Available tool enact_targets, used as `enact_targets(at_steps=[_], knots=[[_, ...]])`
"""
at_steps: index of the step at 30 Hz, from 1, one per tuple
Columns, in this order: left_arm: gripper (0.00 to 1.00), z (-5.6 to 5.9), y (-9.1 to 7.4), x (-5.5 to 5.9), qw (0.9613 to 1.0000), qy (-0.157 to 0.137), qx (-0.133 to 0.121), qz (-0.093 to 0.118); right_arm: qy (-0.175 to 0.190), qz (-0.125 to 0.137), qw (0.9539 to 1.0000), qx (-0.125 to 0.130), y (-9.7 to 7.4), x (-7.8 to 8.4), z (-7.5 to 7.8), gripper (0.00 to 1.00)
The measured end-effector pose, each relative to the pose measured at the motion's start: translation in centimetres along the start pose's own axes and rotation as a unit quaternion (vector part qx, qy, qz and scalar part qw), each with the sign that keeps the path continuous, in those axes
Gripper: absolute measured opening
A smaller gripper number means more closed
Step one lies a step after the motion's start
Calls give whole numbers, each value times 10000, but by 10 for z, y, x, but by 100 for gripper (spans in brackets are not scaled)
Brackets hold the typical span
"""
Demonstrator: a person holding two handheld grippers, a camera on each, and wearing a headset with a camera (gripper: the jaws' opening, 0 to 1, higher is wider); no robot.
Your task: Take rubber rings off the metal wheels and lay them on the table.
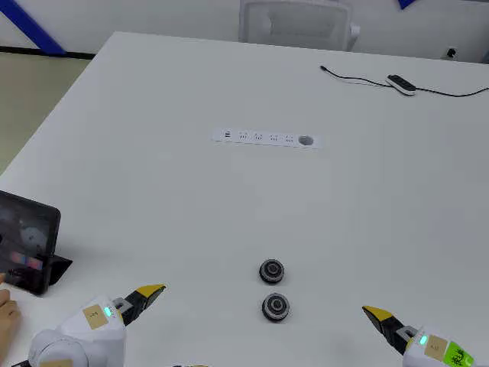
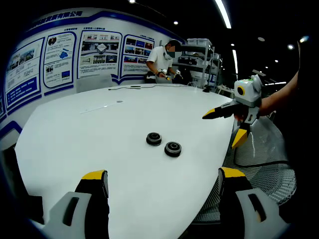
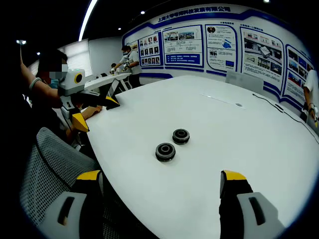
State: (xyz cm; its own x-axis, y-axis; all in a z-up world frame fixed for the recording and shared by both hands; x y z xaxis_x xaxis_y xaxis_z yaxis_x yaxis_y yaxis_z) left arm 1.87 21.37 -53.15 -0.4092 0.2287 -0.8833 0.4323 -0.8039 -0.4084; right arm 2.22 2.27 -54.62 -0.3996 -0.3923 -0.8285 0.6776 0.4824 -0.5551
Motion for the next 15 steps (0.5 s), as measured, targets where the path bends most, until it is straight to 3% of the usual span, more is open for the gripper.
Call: enact_targets(at_steps=[15], knots=[[93,-4,0,1,10000,-51,-55,6,49,-7,10000,40,2,0,5,99]])
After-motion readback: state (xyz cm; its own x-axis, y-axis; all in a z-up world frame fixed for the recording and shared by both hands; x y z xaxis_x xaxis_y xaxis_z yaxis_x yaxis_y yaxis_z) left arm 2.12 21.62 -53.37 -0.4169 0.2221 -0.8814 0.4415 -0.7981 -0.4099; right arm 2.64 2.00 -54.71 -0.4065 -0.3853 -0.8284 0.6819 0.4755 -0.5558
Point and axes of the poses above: the centre of the closed fingertips' face, and the gripper's own axes: y roughly forward along the fingers, z roughly to its right, x roughly out of its underside, the point moved 1 cm from there along -y, roughly backward along the fingers, and after that the axes turned 13 degrees about x, right-handed, at the moved point
